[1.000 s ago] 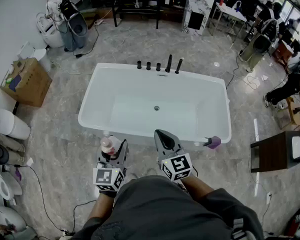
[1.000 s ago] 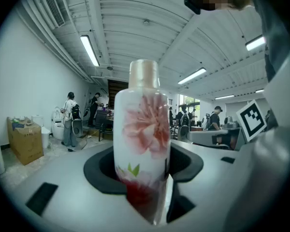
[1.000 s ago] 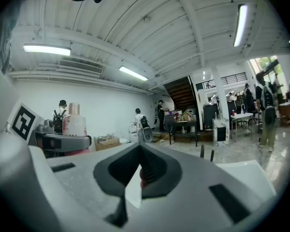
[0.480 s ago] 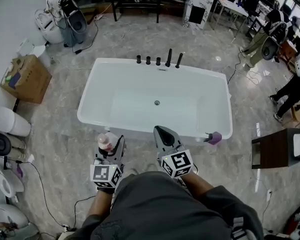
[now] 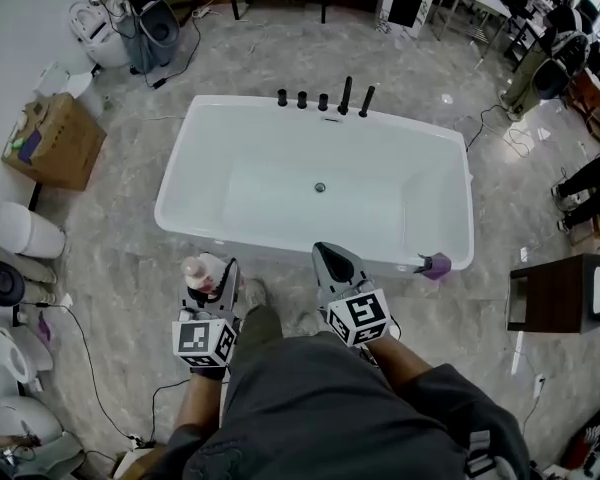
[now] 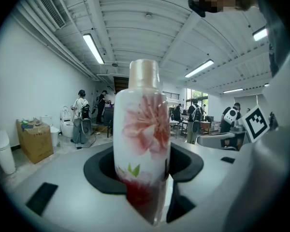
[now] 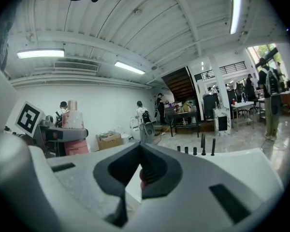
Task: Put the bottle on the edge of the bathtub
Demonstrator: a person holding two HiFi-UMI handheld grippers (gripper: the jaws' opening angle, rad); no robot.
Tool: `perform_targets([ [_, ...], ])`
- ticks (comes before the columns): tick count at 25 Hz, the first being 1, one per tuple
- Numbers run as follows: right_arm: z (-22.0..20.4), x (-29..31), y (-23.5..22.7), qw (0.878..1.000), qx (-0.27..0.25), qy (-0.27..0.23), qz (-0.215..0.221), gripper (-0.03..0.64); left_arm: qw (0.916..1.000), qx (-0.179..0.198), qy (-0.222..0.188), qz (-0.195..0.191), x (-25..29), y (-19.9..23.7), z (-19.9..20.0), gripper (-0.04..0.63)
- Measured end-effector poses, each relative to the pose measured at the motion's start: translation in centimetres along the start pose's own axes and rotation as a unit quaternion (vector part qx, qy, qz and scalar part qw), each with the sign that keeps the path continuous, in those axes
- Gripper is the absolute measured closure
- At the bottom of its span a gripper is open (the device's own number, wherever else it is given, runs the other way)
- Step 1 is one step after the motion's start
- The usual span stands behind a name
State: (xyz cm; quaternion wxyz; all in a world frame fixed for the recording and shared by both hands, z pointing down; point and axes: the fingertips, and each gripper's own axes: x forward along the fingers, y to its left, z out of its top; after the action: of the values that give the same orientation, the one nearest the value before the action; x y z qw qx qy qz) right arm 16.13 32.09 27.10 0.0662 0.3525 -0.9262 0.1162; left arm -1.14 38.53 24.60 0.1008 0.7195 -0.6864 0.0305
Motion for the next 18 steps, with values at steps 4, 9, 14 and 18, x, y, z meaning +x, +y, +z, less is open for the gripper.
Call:
perform_targets([
  [4,-0.1,2.1,-0.9,1.0,-0.001,0.004,-0.006,0.617,1.0,-0.002,0.003,-0.008,2.7,1.3,-0.3,0.368],
  [9,-0.5,5.8,-2.1,1.0,-0.006,0.021,-0.02,0.617,0.9995,-0.004,0.009,-0.029,7.8,4.1,-0.7,0.368],
  [14,0.2,12.7,-2.8,0.999,-0.006,0.035,-0.038,0.617,0.9985,-0.002,0.012,-0.052,14.1,8.7,-0.1,0.368],
  [18,1.8,19.8,-3.1,0.998,-0.009,0.034,-0.053,0.617,0.9971,-0.002,0.018,-0.074,19.4,13.2,0.4,0.368],
])
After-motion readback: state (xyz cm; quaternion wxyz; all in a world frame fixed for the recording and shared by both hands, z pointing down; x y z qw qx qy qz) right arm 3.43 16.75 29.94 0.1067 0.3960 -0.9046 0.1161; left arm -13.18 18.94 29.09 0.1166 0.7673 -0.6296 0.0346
